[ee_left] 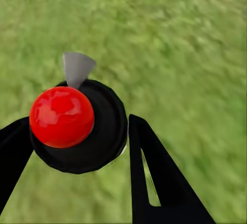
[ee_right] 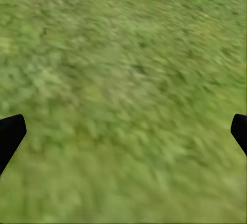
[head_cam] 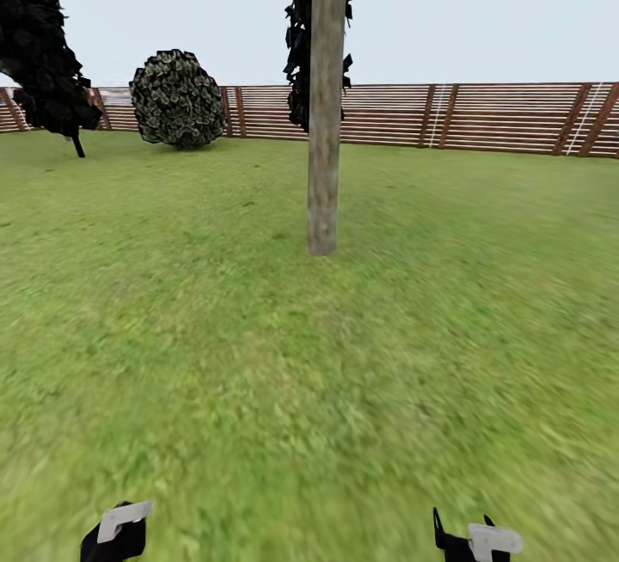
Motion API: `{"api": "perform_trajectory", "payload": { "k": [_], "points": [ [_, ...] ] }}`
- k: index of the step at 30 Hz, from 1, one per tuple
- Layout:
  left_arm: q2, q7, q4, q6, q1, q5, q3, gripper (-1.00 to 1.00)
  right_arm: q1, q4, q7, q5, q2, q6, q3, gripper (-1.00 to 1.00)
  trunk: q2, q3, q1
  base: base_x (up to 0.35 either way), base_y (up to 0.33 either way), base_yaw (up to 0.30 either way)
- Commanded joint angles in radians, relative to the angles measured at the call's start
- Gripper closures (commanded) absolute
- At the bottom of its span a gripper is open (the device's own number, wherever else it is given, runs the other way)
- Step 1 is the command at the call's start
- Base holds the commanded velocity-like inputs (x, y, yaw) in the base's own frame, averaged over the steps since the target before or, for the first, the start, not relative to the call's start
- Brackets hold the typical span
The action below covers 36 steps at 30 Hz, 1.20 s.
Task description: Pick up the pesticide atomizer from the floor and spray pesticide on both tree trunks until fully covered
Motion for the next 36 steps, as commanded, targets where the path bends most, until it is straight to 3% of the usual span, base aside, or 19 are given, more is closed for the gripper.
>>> {"api": "perform_trajectory", "payload": {
  "k": [1,29,36],
  "points": [
    [0.0,-0.004,0.001,-0.003,-0.001,0.005,0.002,1.0,-0.001,0.001,-0.002,0.0,0.0,-0.003,0.0,-1.0,0.0,-0.001,0.0,0.338,0.0,0.0],
    [0.0,-0.004,0.001,-0.003,-0.001,0.005,0.002,1.0,-0.001,0.0,-0.001,0.0,0.0,-0.003,0.0,-1.0,0.0,-0.001,0.0,0.339,0.0,-0.001],
    [0.0,-0.004,0.001,-0.003,-0.001,0.005,0.002,1.0,-0.001,0.0,0.0,0.0,0.0,-0.003,0.0,-1.0,0.0,0.0,0.0,0.339,0.0,-0.149]
  ]
}}
